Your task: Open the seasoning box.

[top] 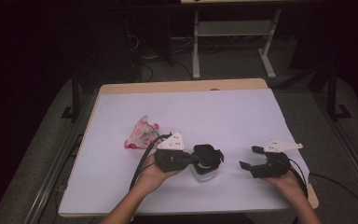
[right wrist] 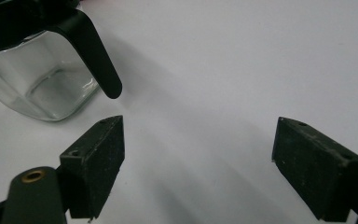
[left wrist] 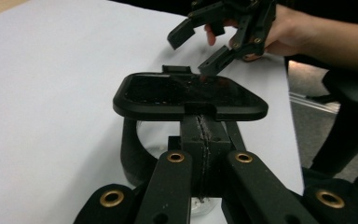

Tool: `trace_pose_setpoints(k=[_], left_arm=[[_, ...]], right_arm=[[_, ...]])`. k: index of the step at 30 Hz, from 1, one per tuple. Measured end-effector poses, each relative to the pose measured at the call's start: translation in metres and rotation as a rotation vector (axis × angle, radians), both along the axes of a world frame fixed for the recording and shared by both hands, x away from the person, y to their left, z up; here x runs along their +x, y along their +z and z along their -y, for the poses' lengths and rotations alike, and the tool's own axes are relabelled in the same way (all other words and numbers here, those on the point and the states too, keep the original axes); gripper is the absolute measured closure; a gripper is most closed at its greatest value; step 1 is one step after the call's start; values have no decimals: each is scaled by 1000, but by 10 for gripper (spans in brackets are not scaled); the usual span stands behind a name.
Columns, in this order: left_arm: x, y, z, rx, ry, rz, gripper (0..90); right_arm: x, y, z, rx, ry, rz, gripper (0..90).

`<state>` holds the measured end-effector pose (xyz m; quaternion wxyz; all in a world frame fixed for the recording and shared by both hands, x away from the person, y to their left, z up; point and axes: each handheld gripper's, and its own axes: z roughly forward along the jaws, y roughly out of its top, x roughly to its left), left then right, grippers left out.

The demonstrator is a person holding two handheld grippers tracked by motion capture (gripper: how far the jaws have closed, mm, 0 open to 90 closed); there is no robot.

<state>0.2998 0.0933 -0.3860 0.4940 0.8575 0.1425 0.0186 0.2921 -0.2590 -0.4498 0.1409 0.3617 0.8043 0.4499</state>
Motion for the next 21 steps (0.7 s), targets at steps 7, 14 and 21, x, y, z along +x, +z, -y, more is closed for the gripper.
trace_pose_setpoints(k=[7,14,21], left_arm=[[2,5,3,12,-10,9,899],[6,13,9,21,-20,7,900],[9,18,17,56,-34,-4,900]], right_arm=[[1,0,1,3,1,1,165],[1,-1,1,0,0,-4,165],[1,0,2,3,-3,0,165]])
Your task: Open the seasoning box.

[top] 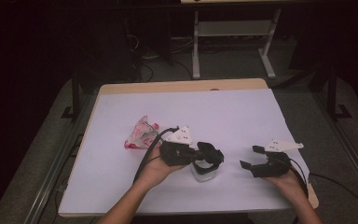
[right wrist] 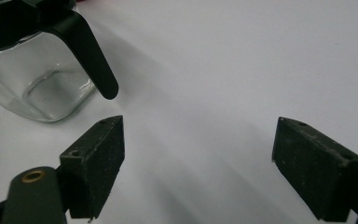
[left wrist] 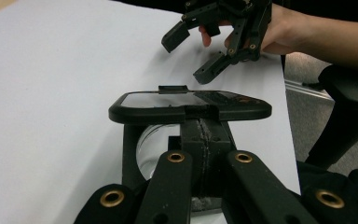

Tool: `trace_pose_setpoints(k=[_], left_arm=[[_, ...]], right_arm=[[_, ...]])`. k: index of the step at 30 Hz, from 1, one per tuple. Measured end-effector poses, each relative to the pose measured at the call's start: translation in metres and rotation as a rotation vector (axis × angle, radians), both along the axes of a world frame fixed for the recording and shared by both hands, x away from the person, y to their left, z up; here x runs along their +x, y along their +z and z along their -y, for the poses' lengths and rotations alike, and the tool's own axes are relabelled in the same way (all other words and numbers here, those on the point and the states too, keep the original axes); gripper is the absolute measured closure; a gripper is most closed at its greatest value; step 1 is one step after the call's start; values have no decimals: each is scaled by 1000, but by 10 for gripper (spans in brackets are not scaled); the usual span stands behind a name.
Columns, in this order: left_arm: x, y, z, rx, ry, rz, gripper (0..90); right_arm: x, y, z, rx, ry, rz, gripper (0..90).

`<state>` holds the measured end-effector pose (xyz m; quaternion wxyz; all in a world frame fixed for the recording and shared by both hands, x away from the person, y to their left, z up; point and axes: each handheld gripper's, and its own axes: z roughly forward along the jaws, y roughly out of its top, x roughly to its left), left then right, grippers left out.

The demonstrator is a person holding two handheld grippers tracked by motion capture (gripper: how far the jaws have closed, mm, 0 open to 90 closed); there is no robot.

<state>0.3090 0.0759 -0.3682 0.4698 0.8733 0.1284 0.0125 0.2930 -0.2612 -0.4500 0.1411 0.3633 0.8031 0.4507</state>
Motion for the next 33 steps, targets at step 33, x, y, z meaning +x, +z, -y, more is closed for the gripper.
trace_pose_setpoints(k=[33], left_arm=[[18,21,31,14,-22,-26,899]], right_arm=[[0,-4,1,3,1,-5,164]])
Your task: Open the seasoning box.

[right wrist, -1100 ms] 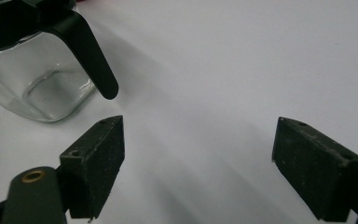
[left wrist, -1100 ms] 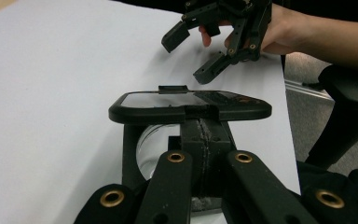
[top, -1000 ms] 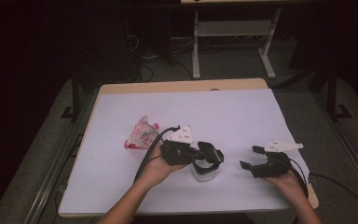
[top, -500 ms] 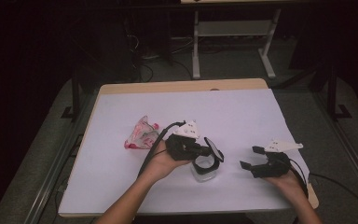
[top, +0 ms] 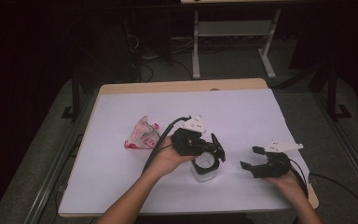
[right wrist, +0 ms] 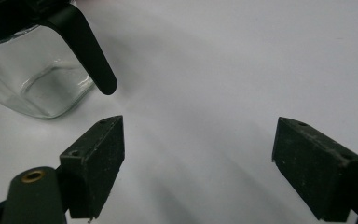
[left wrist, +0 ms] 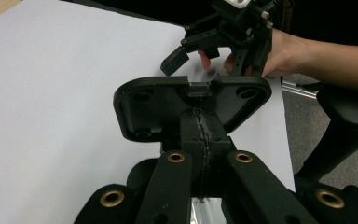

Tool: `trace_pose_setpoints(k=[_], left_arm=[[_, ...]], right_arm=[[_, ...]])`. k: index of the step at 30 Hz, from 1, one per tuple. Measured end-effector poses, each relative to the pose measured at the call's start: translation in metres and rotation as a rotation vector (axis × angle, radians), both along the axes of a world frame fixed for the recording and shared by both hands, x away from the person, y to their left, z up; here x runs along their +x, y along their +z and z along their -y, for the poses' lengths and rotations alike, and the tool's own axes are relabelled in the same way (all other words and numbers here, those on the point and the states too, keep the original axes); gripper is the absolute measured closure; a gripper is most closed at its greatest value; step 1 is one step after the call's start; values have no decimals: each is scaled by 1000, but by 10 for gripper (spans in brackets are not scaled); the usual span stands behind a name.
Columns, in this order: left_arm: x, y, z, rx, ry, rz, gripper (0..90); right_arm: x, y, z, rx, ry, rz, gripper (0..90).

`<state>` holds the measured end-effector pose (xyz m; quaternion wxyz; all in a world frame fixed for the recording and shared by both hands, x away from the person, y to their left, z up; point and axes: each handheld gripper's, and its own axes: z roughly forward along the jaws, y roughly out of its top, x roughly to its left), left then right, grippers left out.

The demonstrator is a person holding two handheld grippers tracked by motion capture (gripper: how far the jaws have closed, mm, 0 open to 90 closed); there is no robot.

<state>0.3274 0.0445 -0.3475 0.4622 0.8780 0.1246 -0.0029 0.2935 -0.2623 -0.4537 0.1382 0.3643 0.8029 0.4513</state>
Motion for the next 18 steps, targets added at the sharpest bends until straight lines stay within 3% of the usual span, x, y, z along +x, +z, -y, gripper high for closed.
trace_pose_setpoints(k=[6,18], left_arm=[[2,1,7,9,-17,-16,899],[5,0,18,46,-17,-7,899]], right_arm=[[0,0,-1,-2,4,3,164],[-1,1,-2,-1,7,4,165]])
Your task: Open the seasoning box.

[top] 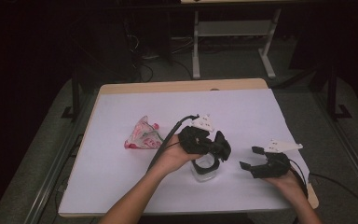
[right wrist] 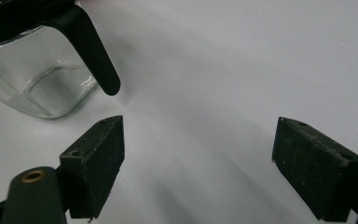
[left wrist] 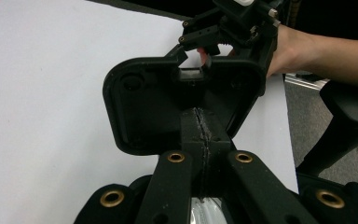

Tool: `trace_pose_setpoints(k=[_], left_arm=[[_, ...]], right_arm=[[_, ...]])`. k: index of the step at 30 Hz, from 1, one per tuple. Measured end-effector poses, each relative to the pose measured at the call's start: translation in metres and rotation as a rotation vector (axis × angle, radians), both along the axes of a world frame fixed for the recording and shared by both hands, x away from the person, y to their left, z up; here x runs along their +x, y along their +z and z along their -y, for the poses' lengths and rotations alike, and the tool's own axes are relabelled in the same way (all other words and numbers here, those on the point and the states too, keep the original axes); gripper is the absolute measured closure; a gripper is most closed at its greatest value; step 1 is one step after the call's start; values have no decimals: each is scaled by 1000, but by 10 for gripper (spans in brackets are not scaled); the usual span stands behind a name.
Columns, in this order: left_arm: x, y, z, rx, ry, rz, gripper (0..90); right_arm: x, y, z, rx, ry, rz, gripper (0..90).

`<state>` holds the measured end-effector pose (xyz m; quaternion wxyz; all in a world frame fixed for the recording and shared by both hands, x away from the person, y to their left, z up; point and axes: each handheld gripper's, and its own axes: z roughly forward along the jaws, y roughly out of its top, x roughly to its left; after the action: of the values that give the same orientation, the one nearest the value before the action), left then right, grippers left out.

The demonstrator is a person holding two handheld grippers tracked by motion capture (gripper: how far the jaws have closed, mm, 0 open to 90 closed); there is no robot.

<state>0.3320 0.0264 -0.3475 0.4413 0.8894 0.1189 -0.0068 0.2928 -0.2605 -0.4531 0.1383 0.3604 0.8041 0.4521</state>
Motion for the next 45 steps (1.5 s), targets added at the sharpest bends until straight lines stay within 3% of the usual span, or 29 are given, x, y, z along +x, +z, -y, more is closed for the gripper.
trace_pose_setpoints(k=[35,45], left_arm=[[7,0,13,11,0,-7,898],[5,3,8,3,3,-7,898]], right_arm=[[0,0,0,0,1,2,165],[0,0,0,-1,2,0,165]])
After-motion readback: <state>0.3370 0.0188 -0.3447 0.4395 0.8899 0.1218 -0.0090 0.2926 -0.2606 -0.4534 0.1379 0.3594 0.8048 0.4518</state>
